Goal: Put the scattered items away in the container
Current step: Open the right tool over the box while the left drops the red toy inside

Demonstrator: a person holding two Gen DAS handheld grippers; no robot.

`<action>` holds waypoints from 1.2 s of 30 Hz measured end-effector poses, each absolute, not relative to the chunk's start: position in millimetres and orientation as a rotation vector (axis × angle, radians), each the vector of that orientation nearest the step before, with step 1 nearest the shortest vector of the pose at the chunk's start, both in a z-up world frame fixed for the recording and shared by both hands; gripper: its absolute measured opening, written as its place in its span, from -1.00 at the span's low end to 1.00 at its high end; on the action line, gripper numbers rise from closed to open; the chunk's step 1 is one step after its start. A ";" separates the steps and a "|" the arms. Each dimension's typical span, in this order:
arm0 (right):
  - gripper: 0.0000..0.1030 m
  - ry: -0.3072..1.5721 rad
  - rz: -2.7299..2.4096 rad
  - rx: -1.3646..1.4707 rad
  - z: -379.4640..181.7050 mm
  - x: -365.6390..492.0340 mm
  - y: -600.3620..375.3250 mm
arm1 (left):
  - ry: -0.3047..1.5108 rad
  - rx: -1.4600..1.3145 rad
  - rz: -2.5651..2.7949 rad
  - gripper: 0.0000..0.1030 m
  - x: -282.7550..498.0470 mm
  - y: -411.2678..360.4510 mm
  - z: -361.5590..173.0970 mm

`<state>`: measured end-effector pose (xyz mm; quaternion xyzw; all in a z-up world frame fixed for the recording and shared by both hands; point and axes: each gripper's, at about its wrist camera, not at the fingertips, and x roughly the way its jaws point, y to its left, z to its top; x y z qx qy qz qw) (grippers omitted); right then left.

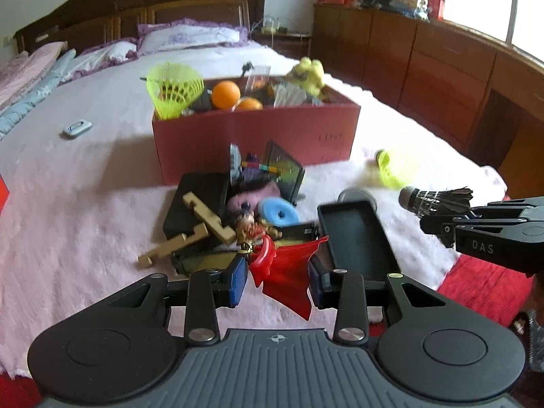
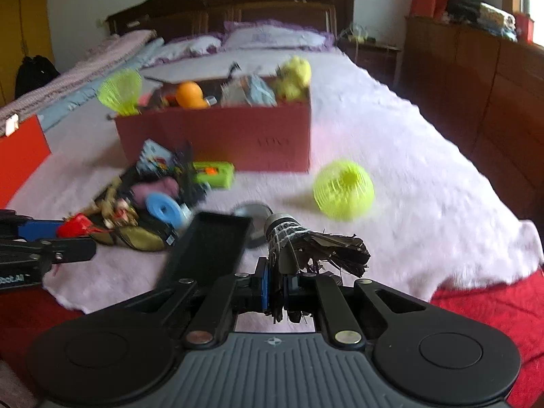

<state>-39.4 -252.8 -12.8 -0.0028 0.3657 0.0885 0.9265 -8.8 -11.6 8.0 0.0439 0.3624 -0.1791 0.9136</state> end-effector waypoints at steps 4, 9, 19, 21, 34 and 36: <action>-0.83 0.721 0.222 -0.001 2.9 -32.9 -246.5 | 0.713 0.085 -0.374 -0.26 0.2 -12.6 22.3; -0.83 0.691 0.267 0.004 18.6 -17.9 -237.3 | 0.670 0.079 -0.380 -0.26 11.4 -13.9 40.1; -0.83 0.605 0.268 0.017 42.5 39.8 -228.0 | 0.569 0.132 -0.364 -0.26 87.0 -39.1 65.8; -0.83 0.583 0.270 0.001 47.2 53.9 -225.4 | 0.567 0.125 -0.363 -0.26 107.1 -42.1 69.8; -0.30 0.578 0.251 -0.035 38.8 163.3 -200.6 | 0.611 0.204 -0.189 0.05 210.8 -65.3 64.6; -0.13 0.587 0.253 -0.048 36.3 166.8 -197.8 | 0.621 0.188 -0.191 0.15 211.4 -64.7 64.0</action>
